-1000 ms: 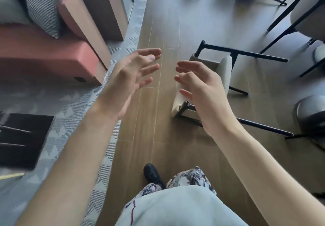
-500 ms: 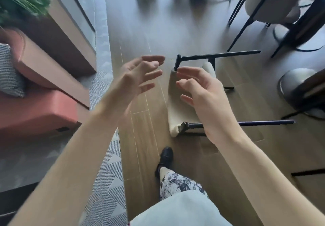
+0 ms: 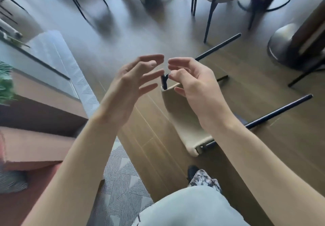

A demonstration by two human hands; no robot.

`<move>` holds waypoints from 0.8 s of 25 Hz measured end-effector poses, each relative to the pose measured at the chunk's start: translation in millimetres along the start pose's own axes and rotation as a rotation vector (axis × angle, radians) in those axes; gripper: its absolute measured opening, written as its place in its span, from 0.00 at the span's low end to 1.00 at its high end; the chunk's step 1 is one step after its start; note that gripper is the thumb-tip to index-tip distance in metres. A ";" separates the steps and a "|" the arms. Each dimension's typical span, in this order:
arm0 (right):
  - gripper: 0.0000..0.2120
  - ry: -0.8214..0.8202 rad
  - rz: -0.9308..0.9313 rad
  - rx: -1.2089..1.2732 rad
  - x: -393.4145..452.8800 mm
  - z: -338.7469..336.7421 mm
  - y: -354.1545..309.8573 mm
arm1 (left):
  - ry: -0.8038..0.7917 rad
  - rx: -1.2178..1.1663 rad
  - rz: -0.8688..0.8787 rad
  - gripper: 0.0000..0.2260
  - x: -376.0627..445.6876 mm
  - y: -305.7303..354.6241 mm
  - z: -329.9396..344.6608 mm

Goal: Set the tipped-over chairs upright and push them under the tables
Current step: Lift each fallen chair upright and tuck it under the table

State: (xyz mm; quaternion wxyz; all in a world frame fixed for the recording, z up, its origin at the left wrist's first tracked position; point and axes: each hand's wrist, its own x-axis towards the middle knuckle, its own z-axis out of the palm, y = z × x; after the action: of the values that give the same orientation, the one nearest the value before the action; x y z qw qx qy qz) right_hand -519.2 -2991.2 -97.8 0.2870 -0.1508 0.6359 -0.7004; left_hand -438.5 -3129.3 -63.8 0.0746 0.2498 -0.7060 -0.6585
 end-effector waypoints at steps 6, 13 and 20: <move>0.11 0.248 0.044 0.036 20.0 -34.9 14.1 | -0.199 0.034 -0.054 0.15 64.4 -2.3 30.3; 0.11 0.551 0.107 0.030 17.1 -43.4 29.2 | -0.529 0.006 -0.029 0.13 117.0 -10.0 59.8; 0.11 0.867 0.092 0.030 58.8 19.3 45.4 | -0.811 -0.084 -0.100 0.14 178.0 -29.1 24.6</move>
State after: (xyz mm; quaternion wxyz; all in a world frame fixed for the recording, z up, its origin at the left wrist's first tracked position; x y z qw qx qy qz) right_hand -544.9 -3042.9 -148.4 0.0264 0.1898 0.6934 -0.6946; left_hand -595.7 -3187.8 -134.8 -0.2317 0.0004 -0.6379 -0.7344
